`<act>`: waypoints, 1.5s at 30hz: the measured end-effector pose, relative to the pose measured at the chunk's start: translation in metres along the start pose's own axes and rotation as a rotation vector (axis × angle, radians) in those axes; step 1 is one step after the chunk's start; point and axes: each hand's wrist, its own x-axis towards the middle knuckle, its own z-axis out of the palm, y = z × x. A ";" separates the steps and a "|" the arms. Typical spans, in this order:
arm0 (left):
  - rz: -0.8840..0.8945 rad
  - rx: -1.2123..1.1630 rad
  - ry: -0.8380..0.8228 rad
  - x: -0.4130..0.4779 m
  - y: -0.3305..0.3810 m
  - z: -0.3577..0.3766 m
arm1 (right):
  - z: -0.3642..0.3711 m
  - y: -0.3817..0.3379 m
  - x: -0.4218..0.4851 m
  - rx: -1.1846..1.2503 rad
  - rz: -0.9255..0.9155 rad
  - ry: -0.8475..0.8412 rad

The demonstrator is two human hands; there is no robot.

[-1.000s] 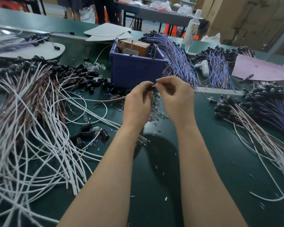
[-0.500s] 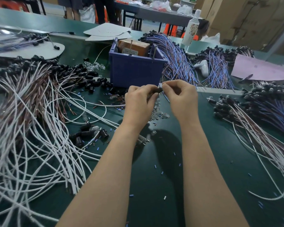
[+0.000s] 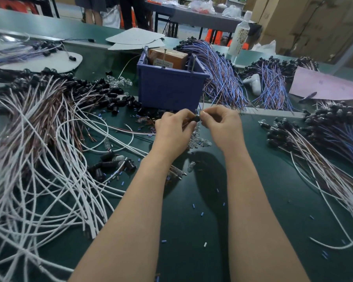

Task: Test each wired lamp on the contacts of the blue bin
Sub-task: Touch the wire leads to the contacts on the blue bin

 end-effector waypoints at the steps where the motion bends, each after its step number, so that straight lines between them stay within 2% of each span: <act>1: -0.005 0.016 0.003 0.000 0.000 0.001 | 0.001 0.000 0.000 -0.006 0.002 0.001; 6: -0.033 0.110 0.008 0.002 0.000 0.001 | 0.003 0.001 -0.001 -0.089 -0.012 0.010; 11: -0.029 0.012 -0.076 0.000 0.001 -0.004 | 0.003 0.003 0.000 -0.016 0.025 -0.041; 14: -0.044 -0.013 -0.094 0.001 -0.001 -0.003 | 0.008 0.005 -0.004 0.115 0.086 -0.034; 19: -0.061 -0.088 -0.038 0.003 0.000 -0.003 | 0.014 0.006 -0.005 0.579 0.268 0.001; 21: -0.059 -0.084 -0.039 0.003 0.001 -0.001 | 0.014 0.007 -0.004 0.633 0.320 0.029; 27: -0.018 -0.058 0.011 0.001 -0.001 0.001 | 0.020 0.005 -0.007 0.689 0.343 0.015; 32: -0.028 -0.030 0.068 0.003 -0.001 0.005 | 0.022 -0.001 -0.007 0.586 0.281 0.025; 35: -0.004 0.154 0.180 0.001 0.002 0.008 | 0.025 -0.004 -0.007 0.472 0.207 0.033; 36: 0.039 0.146 0.243 0.000 0.004 0.008 | 0.025 -0.003 -0.007 0.477 0.206 0.060; 38: 0.125 -0.045 0.269 -0.002 0.009 0.008 | 0.021 -0.001 -0.004 0.569 0.257 0.156; 39: 0.124 -0.145 0.204 -0.002 0.011 0.009 | 0.019 0.001 -0.003 0.644 0.299 0.206; 42: -0.125 -0.356 -0.132 -0.004 0.018 0.019 | 0.013 0.007 -0.001 0.813 0.398 0.265; 43: -0.223 -0.478 -0.179 -0.004 0.019 0.021 | 0.014 0.007 -0.001 0.810 0.410 0.255; 45: -0.349 -0.779 -0.130 -0.001 0.016 0.017 | 0.015 0.008 -0.001 0.722 0.411 0.251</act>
